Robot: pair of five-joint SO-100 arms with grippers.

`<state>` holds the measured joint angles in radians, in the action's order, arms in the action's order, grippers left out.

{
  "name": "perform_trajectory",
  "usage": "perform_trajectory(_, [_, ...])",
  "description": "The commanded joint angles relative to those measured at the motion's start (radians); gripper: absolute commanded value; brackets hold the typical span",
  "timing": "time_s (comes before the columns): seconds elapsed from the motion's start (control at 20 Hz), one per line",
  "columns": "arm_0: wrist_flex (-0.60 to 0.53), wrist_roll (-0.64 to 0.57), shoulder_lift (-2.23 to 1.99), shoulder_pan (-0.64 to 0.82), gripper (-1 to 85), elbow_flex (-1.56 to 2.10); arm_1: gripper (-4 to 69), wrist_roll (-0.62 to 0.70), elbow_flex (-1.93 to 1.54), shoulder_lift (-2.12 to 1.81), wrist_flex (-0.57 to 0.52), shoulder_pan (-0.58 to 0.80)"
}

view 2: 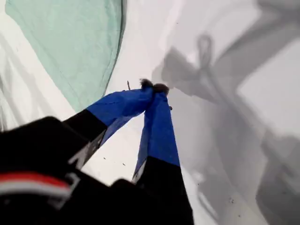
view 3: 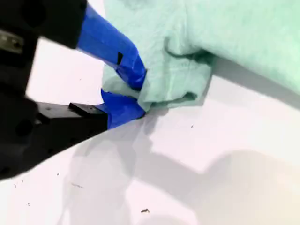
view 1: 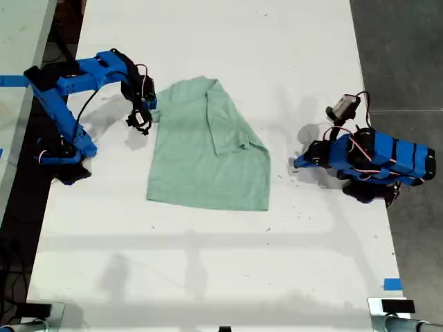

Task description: Fold t shirt

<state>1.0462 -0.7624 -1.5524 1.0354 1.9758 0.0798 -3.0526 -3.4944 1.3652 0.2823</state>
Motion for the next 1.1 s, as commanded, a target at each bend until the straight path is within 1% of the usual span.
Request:
perform_trajectory(0.0, [0.066,-0.002,-0.002,-0.002,-0.1,-0.061,-0.5,0.014,-0.04,-0.009,0.002,-0.005])
perform_trajectory(0.15, [0.221,0.04,-0.091,-0.054,-0.1,-0.218,-0.5,0.015,-0.038,-0.009,0.002,-0.005])
perform_trajectory(0.25, [0.344,0.089,-0.12,-0.132,-0.1,-0.407,-0.5,0.015,-0.038,-0.009,0.002,-0.005])
perform_trajectory(0.35, [0.431,0.141,-0.089,-0.23,-0.1,-0.611,-0.5,0.015,-0.038,-0.009,0.002,-0.005])
perform_trajectory(0.45, [0.439,0.202,-0.037,-0.345,-0.1,-0.739,-0.5,0.015,-0.038,-0.009,0.002,-0.005])
perform_trajectory(0.6, [0.37,0.282,0.089,-0.514,-0.1,-0.881,-0.5,0.015,-0.038,-0.009,0.002,-0.006])
perform_trajectory(0.7, [0.319,0.304,0.176,-0.592,-0.1,-0.956,-0.5,0.015,-0.038,-0.009,0.002,-0.006])
perform_trajectory(0.75, [0.302,0.311,0.209,-0.614,6.5,-0.969,-0.5,0.015,-0.038,-0.009,0.002,-0.006])
perform_trajectory(0.8, [0.296,0.31,0.224,-0.618,21.6,-0.973,-0.5,0.015,-0.038,-0.009,0.002,-0.008])
perform_trajectory(0.85, [0.305,0.299,0.224,-0.609,29.1,-0.973,-0.5,0.015,-0.038,-0.009,0.002,-0.008])
perform_trajectory(0.9, [0.321,0.273,0.196,-0.588,24.9,-0.973,-0.5,0.017,-0.038,-0.009,0.002,-0.008])
perform_trajectory(0.95, [0.356,0.281,0.141,-0.555,3.7,-0.969,-0.5,0.017,-0.038,-0.009,0.002,-0.008])
perform_trajectory(1.0, [0.38,0.29,0.061,-0.518,-0.1,-0.953,-0.5,0.017,-0.038,-0.009,0.002,-0.008])
perform_trajectory(1.05, [0.407,0.279,-0.034,-0.48,-0.1,-0.948,-0.5,0.017,-0.038,-0.009,0.002,-0.008])
